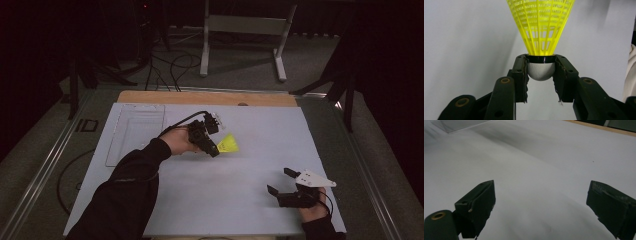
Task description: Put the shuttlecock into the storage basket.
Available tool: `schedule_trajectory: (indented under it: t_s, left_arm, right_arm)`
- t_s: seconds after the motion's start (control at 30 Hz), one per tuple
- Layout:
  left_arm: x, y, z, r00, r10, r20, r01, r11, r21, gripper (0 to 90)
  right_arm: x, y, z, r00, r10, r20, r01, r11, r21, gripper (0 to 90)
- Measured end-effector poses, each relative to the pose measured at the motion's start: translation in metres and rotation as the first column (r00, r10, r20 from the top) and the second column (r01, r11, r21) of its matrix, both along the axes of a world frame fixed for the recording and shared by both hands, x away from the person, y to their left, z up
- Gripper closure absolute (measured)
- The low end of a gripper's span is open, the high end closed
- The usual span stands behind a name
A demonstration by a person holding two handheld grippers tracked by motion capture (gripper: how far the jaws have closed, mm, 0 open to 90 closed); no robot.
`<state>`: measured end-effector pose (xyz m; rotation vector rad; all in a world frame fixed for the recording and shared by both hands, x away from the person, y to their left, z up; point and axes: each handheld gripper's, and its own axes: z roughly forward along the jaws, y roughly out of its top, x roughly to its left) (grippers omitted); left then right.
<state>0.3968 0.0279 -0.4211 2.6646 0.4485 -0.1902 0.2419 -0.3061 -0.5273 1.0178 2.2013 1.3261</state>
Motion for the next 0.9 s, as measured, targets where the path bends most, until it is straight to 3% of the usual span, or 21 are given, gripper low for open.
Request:
schedule_trajectory:
  t_s: [0.07, 0.1, 0.23, 0.63, 0.9]
  left_arm:
    - [0.000, 0.003, 0.004, 0.9999, 0.013, 0.011, -0.013, 0.9999, -0.005, 66.1]
    - [0.001, 0.005, 0.006, 0.9997, 0.022, -0.012, -0.022, 0.9997, -0.012, 66.0]
    - [0.002, 0.011, 0.011, 0.9994, 0.033, 0.007, -0.033, 0.9993, -0.015, 66.1]
    - [0.001, 0.035, 0.029, 0.9986, 0.050, 0.015, -0.050, 0.9983, -0.030, 66.1]
    - [0.000, 0.052, 0.038, 0.9968, 0.076, 0.027, -0.075, 0.9970, -0.018, 66.0]
  right_arm:
    - [0.000, 0.000, 0.000, 1.0000, -0.001, 0.001, 0.001, 1.0000, 0.001, 8.8]
    - [0.000, 0.000, 0.000, 1.0000, -0.001, 0.003, 0.001, 1.0000, -0.003, 8.8]
    - [0.000, 0.000, 0.000, 1.0000, -0.002, 0.004, 0.002, 1.0000, -0.003, 8.8]
    - [-0.001, 0.000, 0.001, 1.0000, 0.000, 0.004, 0.000, 1.0000, -0.003, 8.8]
    - [-0.001, 0.001, 0.001, 1.0000, 0.000, 0.002, 0.000, 1.0000, -0.006, 8.8]
